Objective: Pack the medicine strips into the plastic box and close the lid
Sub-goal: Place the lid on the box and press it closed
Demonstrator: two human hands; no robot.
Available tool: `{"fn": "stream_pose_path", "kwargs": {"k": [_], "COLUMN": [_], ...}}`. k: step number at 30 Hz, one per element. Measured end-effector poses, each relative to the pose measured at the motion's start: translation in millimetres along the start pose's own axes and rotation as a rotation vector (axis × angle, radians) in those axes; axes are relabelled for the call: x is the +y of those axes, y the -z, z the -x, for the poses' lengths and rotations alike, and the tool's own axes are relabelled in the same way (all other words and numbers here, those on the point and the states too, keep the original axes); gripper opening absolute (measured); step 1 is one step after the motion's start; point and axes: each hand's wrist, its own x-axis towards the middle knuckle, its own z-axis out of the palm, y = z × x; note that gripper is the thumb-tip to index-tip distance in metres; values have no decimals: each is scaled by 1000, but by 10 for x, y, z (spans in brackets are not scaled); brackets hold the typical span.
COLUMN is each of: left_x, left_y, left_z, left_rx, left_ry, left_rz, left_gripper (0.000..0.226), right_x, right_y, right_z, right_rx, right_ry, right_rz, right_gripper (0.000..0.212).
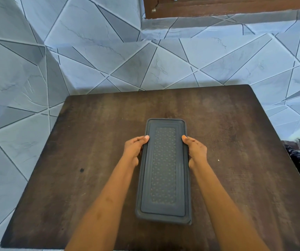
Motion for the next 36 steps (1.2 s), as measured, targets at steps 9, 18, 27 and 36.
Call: {"fn": "stream_pose_path", "kwargs": {"k": [9, 18, 27, 36], "left_x": [46, -191, -176, -355], "left_y": [50, 246, 215, 584], "left_z": [224, 506, 539, 697], "left_rx": [-2, -65, 37, -331], "left_ry": [-76, 10, -102, 124], "left_rz": [-170, -100, -190, -284], "left_gripper": [32, 22, 9, 6], "right_x": [56, 295, 271, 636], "right_y": [138, 378, 275, 684], "right_z": [318, 624, 683, 997], "right_rx": [-55, -54, 27, -184], "right_ry": [140, -34, 126, -100], "right_rz": [151, 57, 207, 136], "right_gripper": [29, 30, 32, 41]}}
